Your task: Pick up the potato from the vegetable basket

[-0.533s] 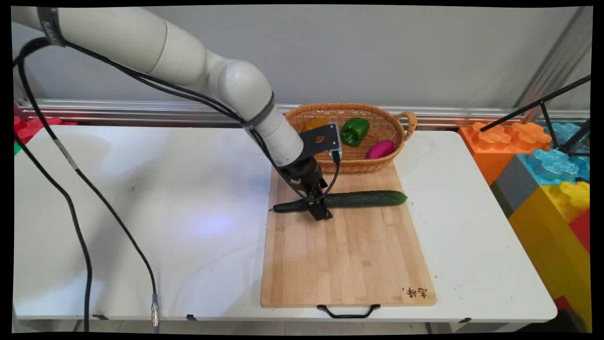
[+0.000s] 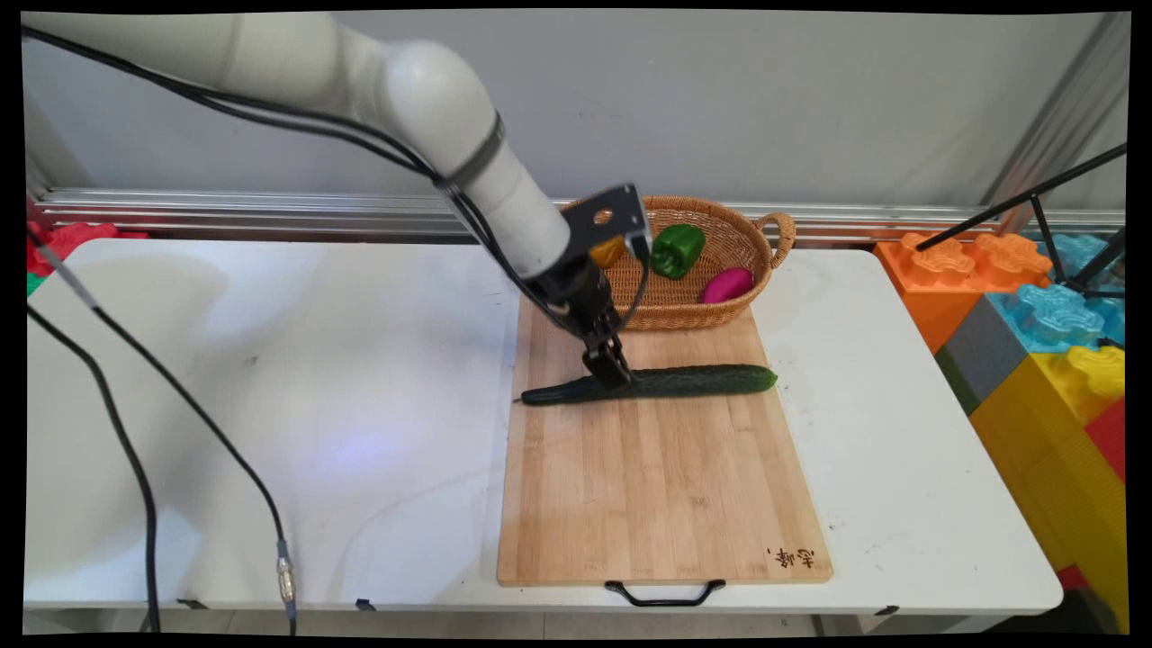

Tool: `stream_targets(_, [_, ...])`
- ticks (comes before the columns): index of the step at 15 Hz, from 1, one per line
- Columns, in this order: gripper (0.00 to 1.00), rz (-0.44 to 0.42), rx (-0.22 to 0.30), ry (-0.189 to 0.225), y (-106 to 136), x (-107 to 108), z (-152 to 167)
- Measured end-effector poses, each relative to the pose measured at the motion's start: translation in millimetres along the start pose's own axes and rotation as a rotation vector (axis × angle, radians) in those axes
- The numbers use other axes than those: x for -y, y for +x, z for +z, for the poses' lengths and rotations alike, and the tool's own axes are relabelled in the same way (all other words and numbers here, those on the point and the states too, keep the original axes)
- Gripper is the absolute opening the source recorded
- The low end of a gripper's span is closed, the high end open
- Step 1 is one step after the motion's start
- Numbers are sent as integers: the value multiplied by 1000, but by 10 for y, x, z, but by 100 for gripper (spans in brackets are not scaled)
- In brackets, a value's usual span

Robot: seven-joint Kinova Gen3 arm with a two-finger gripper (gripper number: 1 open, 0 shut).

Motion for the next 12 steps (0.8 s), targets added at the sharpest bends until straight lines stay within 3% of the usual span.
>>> stream_targets(3, [100, -24, -56, 44, 55, 72, -313])
stream_targets(7, [100, -105, -114, 131, 72, 258, -570])
stream_targets(12, [100, -209, -124, 254, -8, 592, -652])
